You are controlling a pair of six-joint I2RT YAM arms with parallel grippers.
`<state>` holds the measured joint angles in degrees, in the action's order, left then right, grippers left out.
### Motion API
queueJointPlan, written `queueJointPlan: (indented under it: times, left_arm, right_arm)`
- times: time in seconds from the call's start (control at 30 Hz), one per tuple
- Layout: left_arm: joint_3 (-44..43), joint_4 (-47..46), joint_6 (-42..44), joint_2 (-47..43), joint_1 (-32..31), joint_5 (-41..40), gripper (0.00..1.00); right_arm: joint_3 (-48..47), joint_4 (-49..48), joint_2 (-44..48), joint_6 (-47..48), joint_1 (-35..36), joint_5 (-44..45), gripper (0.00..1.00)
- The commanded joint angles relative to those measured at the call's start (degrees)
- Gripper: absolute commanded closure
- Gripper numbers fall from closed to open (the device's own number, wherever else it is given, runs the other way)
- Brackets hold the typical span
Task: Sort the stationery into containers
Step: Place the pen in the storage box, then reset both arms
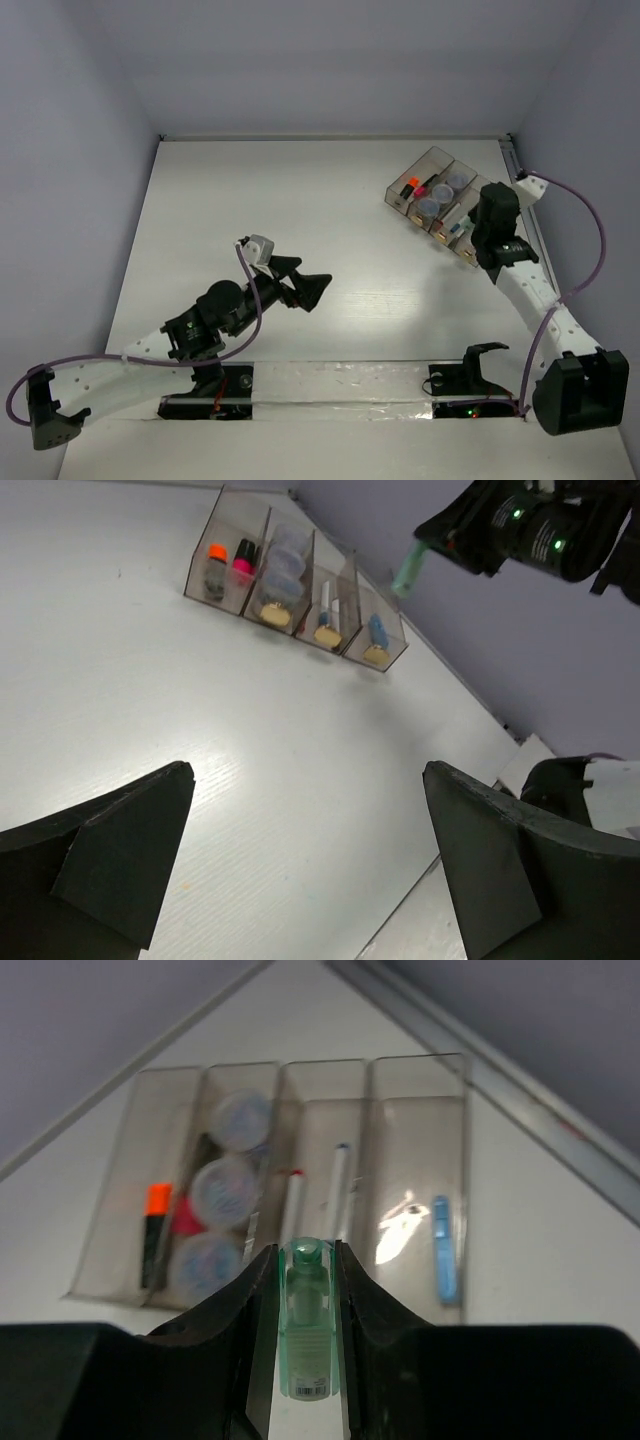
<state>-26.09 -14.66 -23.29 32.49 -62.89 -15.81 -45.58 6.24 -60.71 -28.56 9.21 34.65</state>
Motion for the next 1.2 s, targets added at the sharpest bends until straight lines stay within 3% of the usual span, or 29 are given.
queueJointPlan:
  times: [0.0,0.17,0.4,0.47,0.57,0.6,0.63,0.67,0.7,0.83,1.0,1.17]
  left_arm:
    - [1.3,-0.81,0.09,-1.81,0.05,0.69,0.01]
    - [3.58,-1.6,-0.09,-3.83,0.05,1.13,0.01]
    - [4.82,-1.26,-0.44,-6.03,0.05,1.4,0.01]
    - [4.73,-0.29,-0.35,-7.0,0.05,0.09,0.01]
    - [4.55,0.15,-0.7,-8.05,0.05,-0.88,0.01]
    - [4.55,-0.02,-0.71,-8.23,0.05,-0.8,0.01]
    - [4.38,-0.11,-0.79,-8.23,0.05,-0.8,0.01]
    - [3.86,-0.02,-0.97,-8.06,0.05,-1.15,0.01]
    - [3.41,0.41,-1.06,-7.62,0.05,-1.32,0.01]
    - [-0.01,3.04,-1.14,-6.22,0.05,-2.99,0.01]
    - [-6.77,6.65,-1.76,-6.65,0.05,-4.93,0.01]
    - [-13.8,11.13,-0.09,-8.14,0.05,-8.78,0.01]
  right_arm:
    - [-0.21,-1.67,-1.68,2.27,-4.72,2.6,1.0]
    - [-1.87,-2.63,-7.84,4.29,-11.49,0.77,1.0]
    - [-5.57,-3.25,-17.33,6.76,-14.22,0.5,0.97]
    - [-5.75,-4.56,-18.04,7.19,-14.22,-0.72,0.83]
    - [-7.41,-2.91,-18.31,6.15,-14.22,-2.49,0.52]
    - [-7.85,-2.38,-17.87,5.97,-14.22,-3.01,0.41]
    - [-9.25,-1.5,-17.43,5.62,-14.22,-3.45,0.21]
    - [-9.96,0.51,-16.99,4.83,-14.22,-4.15,0.14]
    - [-10.75,1.48,-15.33,4.48,-14.22,-5.64,0.0]
    - [-12.24,5.26,-8.75,2.28,-14.22,-15.47,0.0]
    - [-10.23,7.03,12.51,0.96,-14.22,-37.41,0.0]
    - [-14.35,11.87,28.78,0.96,-14.22,-49.4,0.0]
